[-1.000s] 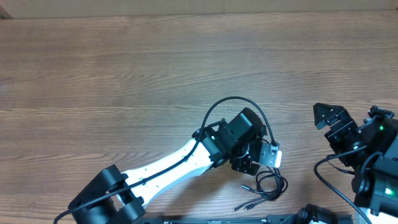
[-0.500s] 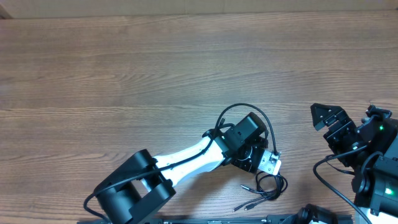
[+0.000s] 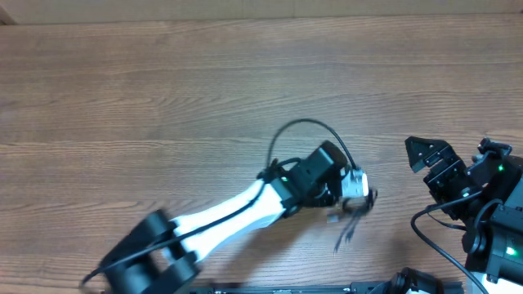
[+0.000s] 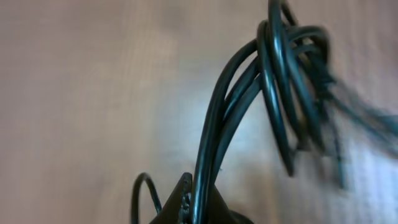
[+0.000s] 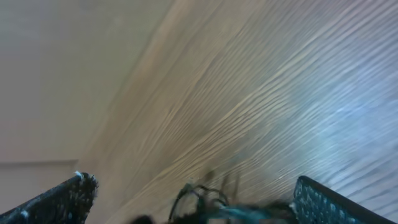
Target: Untangle cables
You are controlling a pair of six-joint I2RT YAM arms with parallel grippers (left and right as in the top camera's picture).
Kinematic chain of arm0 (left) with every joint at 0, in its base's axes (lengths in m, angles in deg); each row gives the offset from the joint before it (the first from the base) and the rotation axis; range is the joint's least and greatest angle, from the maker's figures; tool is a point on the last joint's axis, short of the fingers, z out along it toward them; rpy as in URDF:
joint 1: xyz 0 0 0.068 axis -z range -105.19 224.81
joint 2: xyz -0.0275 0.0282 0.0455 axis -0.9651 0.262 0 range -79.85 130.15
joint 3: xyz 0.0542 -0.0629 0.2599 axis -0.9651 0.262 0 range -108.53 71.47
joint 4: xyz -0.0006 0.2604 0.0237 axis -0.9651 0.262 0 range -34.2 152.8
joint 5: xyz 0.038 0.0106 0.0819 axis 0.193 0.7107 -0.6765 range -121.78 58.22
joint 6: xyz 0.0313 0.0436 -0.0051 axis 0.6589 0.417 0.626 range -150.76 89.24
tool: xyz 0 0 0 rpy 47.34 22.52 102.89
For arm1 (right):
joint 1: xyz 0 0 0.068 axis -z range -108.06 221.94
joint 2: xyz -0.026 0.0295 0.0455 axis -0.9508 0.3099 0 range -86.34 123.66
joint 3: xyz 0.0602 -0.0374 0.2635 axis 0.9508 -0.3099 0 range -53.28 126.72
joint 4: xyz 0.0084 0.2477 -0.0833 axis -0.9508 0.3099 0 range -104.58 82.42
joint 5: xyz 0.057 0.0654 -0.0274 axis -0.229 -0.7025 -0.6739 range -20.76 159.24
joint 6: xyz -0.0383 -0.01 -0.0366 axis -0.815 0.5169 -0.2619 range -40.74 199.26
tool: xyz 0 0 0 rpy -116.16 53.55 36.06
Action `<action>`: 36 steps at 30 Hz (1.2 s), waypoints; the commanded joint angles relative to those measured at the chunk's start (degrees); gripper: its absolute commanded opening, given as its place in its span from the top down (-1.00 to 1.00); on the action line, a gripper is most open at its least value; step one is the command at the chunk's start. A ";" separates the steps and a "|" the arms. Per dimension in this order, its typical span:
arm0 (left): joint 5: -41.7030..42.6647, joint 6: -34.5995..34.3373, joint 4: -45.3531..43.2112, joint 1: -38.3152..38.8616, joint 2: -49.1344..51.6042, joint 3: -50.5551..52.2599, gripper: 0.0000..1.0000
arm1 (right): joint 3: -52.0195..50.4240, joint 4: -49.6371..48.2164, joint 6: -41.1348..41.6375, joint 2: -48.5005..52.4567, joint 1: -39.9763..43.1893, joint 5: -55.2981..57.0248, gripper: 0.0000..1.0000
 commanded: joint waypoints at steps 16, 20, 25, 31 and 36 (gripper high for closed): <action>-9.42 -26.12 -0.48 -2.54 -23.85 -1.84 0.92 | 0.94 -2.80 -9.33 -0.09 0.13 -32.26 -1.00; -5.84 -28.26 -1.22 -2.54 -23.82 -1.84 0.92 | 0.94 -3.74 -9.51 -0.09 -0.02 -38.12 -1.00; 2.67 -30.01 -4.17 -2.14 -23.85 -1.84 0.92 | 0.92 -4.61 -10.05 -0.09 -0.02 -38.56 -0.99; 7.19 -36.59 -7.63 -1.68 -23.85 -1.84 0.91 | 0.92 -5.44 -18.05 -0.09 -0.02 -38.56 -0.97; 11.56 -36.68 -8.48 -0.59 -23.85 -1.84 0.92 | 0.92 -5.55 -23.63 -0.09 -0.02 -38.56 -0.86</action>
